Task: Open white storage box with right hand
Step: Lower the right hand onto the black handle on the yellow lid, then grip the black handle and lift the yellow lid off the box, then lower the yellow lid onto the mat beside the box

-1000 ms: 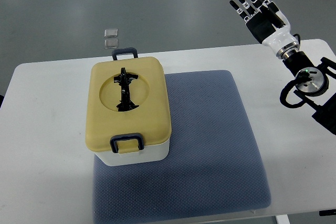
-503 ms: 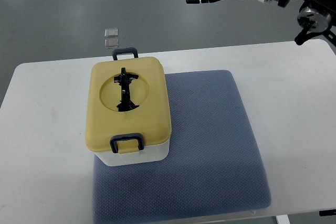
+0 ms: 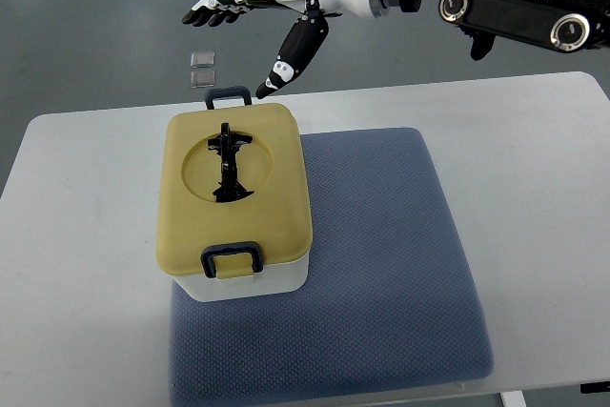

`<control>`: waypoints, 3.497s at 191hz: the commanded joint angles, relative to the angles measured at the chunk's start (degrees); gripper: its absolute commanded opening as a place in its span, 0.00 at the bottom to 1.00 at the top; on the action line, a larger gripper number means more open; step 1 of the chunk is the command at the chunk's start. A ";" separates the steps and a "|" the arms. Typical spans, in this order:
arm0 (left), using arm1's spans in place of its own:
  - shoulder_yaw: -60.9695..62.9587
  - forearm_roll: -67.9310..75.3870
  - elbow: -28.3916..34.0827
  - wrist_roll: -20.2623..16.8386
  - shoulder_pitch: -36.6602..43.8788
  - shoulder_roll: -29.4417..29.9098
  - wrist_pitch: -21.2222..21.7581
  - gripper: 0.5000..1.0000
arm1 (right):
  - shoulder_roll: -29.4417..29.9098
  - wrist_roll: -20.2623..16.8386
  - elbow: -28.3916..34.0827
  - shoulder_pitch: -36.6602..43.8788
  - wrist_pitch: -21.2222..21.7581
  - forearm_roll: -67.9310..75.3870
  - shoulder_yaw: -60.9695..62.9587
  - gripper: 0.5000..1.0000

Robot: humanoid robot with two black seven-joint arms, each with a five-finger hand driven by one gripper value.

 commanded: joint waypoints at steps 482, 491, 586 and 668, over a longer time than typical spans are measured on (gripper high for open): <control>-0.16 -0.10 0.36 -0.01 0.22 0.00 -0.01 1.00 | 4.08 5.10 -2.73 -8.46 -16.89 -4.69 0.32 0.00; -0.16 -0.10 0.36 -0.01 0.22 0.00 -0.01 1.00 | 2.06 5.02 -1.33 -7.93 -16.80 -4.87 0.32 0.00; 0.19 -0.10 0.09 -0.01 0.22 0.00 -0.01 1.00 | -20.88 6.33 9.31 -8.54 -15.13 -10.31 -0.12 0.00; 0.28 -0.01 0.00 -0.01 0.22 0.00 -0.01 1.00 | -23.96 9.85 4.30 -22.87 -17.95 -24.20 -0.47 0.00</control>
